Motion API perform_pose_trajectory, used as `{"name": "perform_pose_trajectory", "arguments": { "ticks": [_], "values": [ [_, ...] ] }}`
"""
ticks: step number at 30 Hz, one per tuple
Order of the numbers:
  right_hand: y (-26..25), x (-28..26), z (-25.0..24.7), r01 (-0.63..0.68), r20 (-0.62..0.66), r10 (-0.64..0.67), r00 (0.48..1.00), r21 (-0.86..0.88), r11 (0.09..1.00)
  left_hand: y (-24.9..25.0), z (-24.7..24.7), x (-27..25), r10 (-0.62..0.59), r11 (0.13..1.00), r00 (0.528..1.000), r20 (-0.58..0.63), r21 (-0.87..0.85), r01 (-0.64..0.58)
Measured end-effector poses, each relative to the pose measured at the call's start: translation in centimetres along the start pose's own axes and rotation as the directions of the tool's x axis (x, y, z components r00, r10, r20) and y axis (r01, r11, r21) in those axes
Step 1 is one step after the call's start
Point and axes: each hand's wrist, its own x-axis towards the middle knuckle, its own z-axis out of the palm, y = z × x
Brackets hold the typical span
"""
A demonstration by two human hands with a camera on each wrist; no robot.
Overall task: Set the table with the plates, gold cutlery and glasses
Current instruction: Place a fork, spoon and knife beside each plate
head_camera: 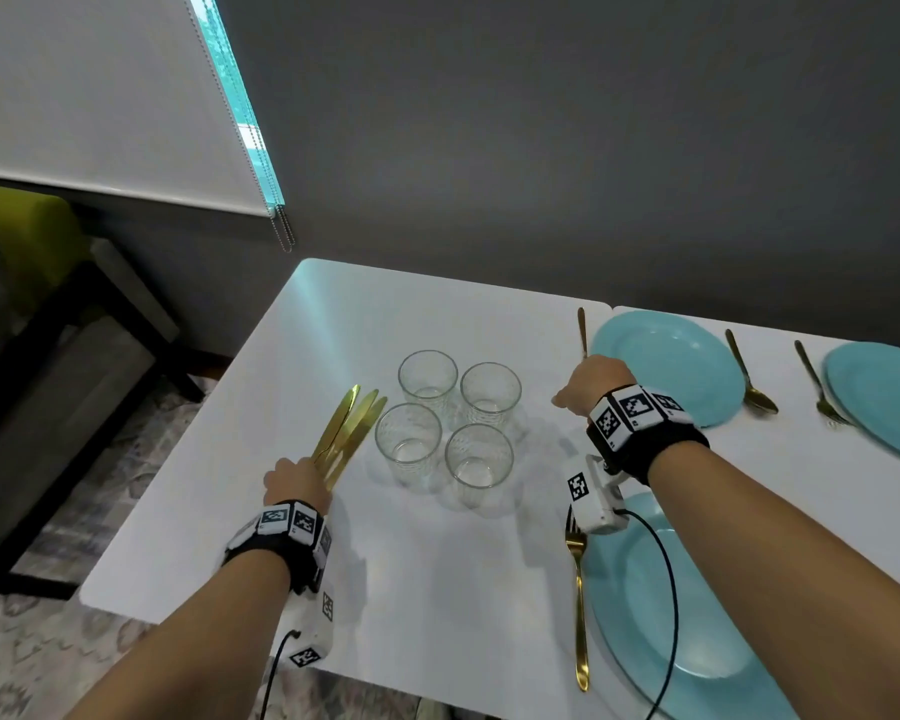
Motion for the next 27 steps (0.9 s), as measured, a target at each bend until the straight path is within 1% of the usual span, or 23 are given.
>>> {"name": "perform_pose_trajectory", "arguments": {
  "ticks": [2, 13, 17, 18, 21, 22, 25, 27],
  "values": [
    [0.1, -0.1, 0.2, -0.009, -0.006, 0.009, 1.000, 0.003, 1.000, -0.2, 0.0, 0.1, 0.020, 1.000, 1.000, 0.001, 0.001, -0.020],
    [-0.3, 0.0, 0.4, 0.000, -0.010, 0.000, 1.000, 0.012, 1.000, 0.5, -0.5, -0.2, -0.061, 0.996, 0.992, 0.112, -0.055, 0.067],
    [-0.5, -0.4, 0.4, 0.001, -0.001, -0.001, 1.000, -0.002, 1.000, 0.8, -0.7, -0.1, -0.060, 0.992, 0.985, 0.161, -0.100, 0.077],
    [-0.6, -0.5, 0.4, 0.001, 0.002, -0.001, 1.000, -0.008, 1.000, 0.8, -0.7, -0.1, -0.054, 0.990, 0.986, 0.158, -0.117, 0.073],
    [-0.8, -0.7, 0.6, 0.007, 0.003, -0.007, 1.000, -0.018, 1.000, 1.0, -0.4, -0.1, -0.074, 0.989, 0.981, 0.179, -0.114, 0.095],
    [-0.8, -0.8, 0.7, 0.012, -0.003, -0.012, 1.000, -0.014, 1.000, 0.9, -0.1, -0.1, -0.064, 0.988, 0.984, 0.166, -0.126, 0.086],
    [-0.9, -1.3, 0.6, 0.051, 0.017, -0.051, 0.999, 0.028, 0.998, 0.9, 0.4, -0.4, -0.090, 0.976, 0.988, 0.129, -0.187, 0.113],
    [-0.9, -1.7, 0.2, 0.106, 0.030, -0.108, 0.994, 0.066, 0.992, 0.9, 0.3, -0.5, -0.102, 0.951, 0.989, 0.107, -0.282, 0.129]
  ]
}}
